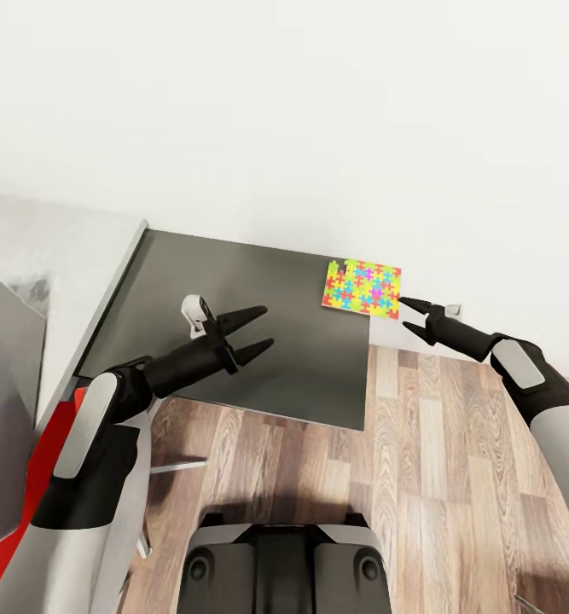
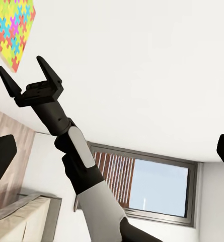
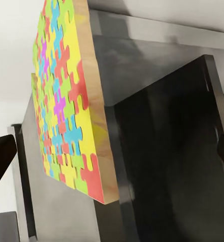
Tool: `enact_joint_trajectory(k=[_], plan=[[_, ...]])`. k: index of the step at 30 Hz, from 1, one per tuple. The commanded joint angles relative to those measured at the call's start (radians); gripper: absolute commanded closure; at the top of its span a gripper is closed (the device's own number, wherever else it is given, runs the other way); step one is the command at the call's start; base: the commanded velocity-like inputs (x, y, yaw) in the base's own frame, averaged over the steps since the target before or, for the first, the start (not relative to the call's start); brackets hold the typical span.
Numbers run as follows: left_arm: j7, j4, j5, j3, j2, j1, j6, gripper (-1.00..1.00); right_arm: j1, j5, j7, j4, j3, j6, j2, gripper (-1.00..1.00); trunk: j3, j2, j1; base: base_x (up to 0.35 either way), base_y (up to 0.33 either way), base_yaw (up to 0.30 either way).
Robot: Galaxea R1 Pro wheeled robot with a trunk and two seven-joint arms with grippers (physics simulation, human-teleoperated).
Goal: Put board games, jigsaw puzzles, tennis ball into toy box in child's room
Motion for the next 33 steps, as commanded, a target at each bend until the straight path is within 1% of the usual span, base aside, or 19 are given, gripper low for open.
enact_joint_trajectory(k=[1, 9, 22, 33], plan=[[0.013, -0.001, 0.011, -0.001, 0.0, -0.001, 0.001, -1.0, -0.001, -0.004, 0.002, 0.001, 0.004, 0.001, -0.001, -1.0, -0.001, -0.002, 0.001, 0.0, 0.0, 0.02], [0.021, -0.001, 0.011, -0.001, 0.0, -0.001, 0.002, -1.0, -0.001, -0.003, 0.002, 0.001, 0.004, 0.001, -0.003, -1.0, -0.001, -0.002, 0.001, 0.0, 0.0, 0.021], [0.025, -0.001, 0.011, -0.001, -0.001, -0.001, 0.002, -1.0, -0.001, -0.003, 0.001, 0.001, 0.004, 0.001, -0.004, -1.0, -0.004, -0.002, 0.001, 0.0, 0.0, 0.108], [0.024, -0.001, 0.011, -0.001, 0.0, -0.001, 0.002, -1.0, 0.0, -0.003, 0.001, 0.001, 0.003, 0.001, -0.005, -1.0, -0.005, -0.002, 0.001, 0.0, 0.0, 0.029]])
